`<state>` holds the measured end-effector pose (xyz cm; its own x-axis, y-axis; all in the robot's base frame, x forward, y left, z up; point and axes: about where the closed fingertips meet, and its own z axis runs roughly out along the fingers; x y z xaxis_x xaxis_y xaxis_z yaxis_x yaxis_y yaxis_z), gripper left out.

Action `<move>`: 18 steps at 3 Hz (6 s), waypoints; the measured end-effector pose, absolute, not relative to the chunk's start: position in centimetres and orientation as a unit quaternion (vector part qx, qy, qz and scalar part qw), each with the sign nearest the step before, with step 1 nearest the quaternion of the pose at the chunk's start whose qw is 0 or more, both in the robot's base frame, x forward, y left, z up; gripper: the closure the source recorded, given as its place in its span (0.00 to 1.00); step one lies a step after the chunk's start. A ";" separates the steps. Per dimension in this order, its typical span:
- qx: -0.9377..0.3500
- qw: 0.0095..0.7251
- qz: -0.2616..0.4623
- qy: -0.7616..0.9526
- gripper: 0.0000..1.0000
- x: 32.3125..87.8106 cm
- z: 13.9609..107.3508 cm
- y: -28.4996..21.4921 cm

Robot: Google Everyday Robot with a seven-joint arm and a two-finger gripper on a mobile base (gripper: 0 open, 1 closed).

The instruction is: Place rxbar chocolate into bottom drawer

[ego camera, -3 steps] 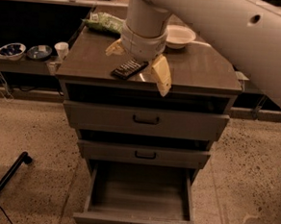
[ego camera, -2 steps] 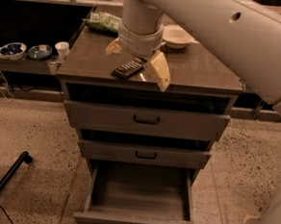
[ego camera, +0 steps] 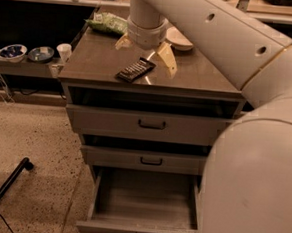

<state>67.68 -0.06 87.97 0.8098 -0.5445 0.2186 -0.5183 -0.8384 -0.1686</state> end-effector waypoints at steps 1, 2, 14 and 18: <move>-0.954 0.038 -0.135 0.266 0.00 70.5 86.6 0.5; -0.959 0.018 -0.118 0.257 0.19 72.6 84.3 1.0; -0.829 0.054 0.049 0.555 1.00 57.8 63.6 -8.7; -0.764 0.131 0.057 0.629 1.00 57.1 52.4 -15.5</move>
Offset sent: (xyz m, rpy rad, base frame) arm 0.0729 0.0105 -0.0600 -0.1167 0.1196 0.0525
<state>57.08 -15.46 52.39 0.2021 -0.9462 -0.2527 -0.9763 -0.1741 -0.1287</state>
